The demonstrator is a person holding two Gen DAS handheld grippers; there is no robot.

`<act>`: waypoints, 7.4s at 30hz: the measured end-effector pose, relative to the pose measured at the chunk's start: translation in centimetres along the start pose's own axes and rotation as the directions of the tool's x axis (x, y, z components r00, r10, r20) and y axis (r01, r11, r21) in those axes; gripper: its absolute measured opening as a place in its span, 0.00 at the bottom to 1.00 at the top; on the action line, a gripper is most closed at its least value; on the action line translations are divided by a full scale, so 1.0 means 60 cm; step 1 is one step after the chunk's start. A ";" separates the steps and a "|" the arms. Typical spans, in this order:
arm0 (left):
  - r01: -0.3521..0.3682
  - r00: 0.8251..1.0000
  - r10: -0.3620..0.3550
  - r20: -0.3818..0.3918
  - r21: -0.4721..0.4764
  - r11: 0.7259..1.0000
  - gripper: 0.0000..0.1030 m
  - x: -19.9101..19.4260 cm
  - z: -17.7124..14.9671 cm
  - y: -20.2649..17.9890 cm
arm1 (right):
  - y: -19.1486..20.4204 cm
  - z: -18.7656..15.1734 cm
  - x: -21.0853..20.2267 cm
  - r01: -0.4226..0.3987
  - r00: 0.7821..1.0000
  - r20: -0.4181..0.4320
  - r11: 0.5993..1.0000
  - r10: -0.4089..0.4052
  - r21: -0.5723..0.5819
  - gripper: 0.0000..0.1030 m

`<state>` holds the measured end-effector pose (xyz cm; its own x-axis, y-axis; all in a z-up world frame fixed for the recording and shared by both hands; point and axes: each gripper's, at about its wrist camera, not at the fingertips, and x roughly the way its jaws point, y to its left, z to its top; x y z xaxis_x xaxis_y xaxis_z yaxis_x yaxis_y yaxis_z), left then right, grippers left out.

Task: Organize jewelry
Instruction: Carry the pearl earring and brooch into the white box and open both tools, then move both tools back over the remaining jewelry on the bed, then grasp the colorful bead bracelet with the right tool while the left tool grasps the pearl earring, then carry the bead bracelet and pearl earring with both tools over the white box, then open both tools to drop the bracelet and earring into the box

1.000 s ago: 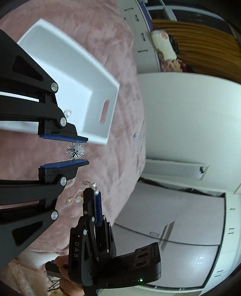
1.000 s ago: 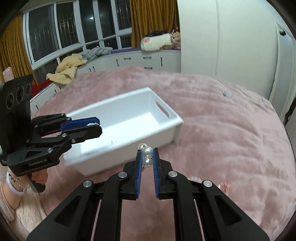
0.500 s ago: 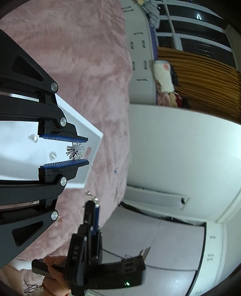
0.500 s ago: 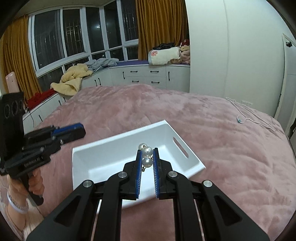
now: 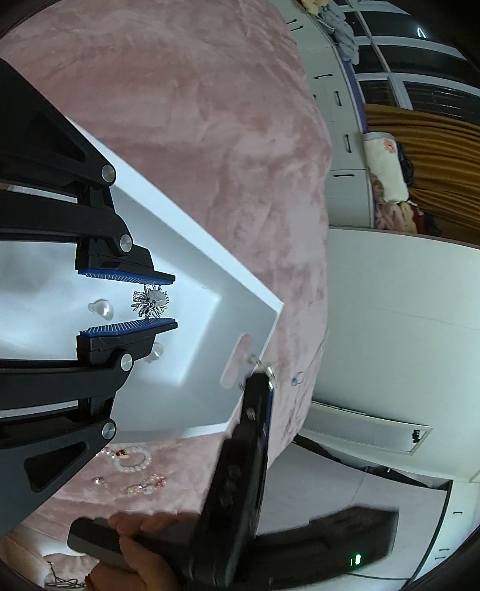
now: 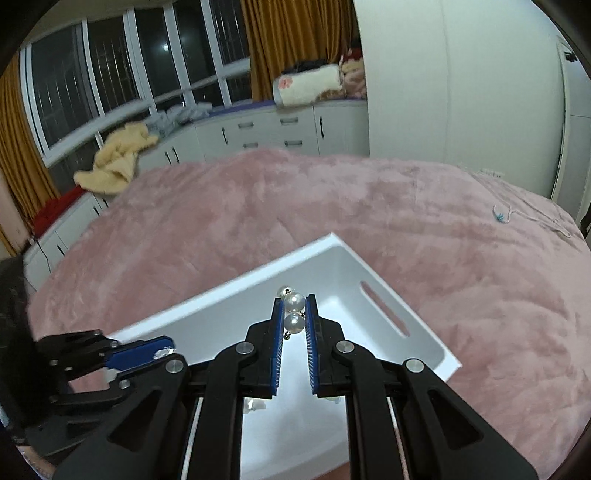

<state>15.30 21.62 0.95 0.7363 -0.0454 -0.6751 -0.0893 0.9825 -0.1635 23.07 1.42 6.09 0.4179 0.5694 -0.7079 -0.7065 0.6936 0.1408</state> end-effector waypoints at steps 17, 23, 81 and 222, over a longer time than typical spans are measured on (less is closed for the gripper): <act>-0.016 1.000 0.016 0.006 -0.025 1.000 0.44 0.005 -0.006 0.007 | -0.002 -0.014 0.052 0.050 0.997 -0.063 0.999 -0.050 0.003 0.25; -0.012 0.994 0.017 0.111 -0.052 0.999 0.82 -0.031 0.004 0.013 | 0.009 0.009 0.011 0.109 0.993 0.044 0.994 -0.109 -0.012 0.69; 0.052 0.996 -0.080 0.042 0.457 0.888 0.97 0.106 -0.152 -0.359 | -0.323 -0.344 -0.163 0.398 0.917 -0.040 0.917 -0.398 0.003 0.88; -0.026 1.000 0.026 0.012 0.035 0.999 0.16 -0.002 -0.015 -0.011 | 0.032 -0.044 0.005 -0.028 0.998 0.056 0.998 0.031 -0.051 0.22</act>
<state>14.69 20.82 0.49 0.7418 -0.0178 -0.6704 -0.0853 0.9890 -0.1206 20.31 1.76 4.35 0.4277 0.6144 -0.6631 -0.7458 0.6543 0.1252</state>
